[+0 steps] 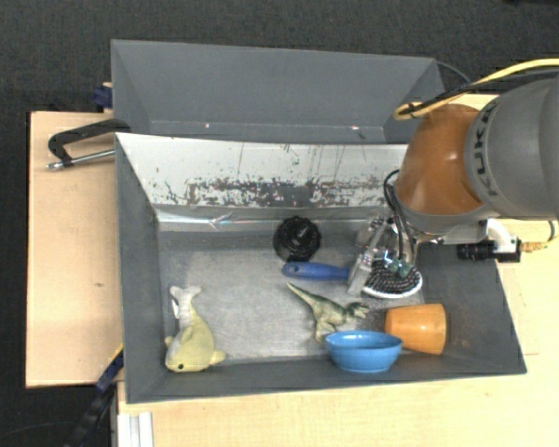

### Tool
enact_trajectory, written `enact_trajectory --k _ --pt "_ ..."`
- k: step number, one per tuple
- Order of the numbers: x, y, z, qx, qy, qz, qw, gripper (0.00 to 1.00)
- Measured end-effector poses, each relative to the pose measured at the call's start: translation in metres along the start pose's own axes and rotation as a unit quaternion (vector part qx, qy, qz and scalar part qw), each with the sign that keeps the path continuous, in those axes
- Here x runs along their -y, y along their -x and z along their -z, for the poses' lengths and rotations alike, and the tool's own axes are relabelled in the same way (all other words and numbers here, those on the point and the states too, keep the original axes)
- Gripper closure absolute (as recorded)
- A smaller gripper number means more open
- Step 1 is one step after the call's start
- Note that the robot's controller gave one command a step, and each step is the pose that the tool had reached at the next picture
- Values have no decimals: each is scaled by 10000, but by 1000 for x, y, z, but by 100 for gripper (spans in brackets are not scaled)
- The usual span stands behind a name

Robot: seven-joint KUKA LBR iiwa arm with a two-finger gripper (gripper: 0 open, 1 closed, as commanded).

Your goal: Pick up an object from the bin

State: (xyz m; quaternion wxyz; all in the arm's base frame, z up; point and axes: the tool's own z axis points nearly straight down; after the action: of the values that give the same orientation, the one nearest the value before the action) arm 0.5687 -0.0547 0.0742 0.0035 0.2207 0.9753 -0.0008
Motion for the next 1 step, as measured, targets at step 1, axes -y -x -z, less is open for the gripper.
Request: enact_trajectory --k 1 --pt "5 -10 0 -8 21 1043 9945 0"
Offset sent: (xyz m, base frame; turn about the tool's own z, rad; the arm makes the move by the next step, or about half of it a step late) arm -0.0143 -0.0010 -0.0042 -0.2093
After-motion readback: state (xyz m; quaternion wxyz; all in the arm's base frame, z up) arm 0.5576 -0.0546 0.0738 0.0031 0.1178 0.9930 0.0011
